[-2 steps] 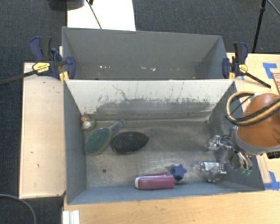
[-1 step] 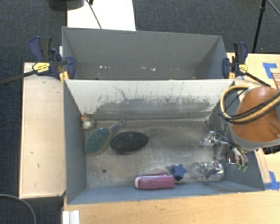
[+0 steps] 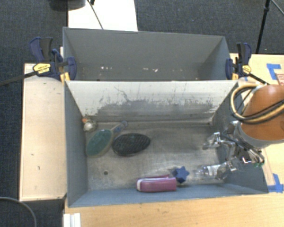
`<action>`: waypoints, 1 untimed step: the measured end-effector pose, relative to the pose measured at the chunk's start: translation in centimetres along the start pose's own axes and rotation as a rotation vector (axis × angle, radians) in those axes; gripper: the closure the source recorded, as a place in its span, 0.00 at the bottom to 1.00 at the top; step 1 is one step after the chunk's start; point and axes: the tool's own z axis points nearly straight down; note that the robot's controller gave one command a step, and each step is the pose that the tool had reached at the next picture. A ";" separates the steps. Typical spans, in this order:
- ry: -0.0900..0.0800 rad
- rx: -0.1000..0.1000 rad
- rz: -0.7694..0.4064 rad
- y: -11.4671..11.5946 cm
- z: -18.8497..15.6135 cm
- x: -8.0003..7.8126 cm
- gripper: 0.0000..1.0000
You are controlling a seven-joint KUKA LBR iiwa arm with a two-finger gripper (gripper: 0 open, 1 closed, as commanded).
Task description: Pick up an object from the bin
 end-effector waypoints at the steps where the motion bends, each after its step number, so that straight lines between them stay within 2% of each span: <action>1: -0.018 0.006 -0.296 1.8 2.6 0.7 0.00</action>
Offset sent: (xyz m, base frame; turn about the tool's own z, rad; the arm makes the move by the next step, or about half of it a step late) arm -0.0177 0.0154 -0.0304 -0.2952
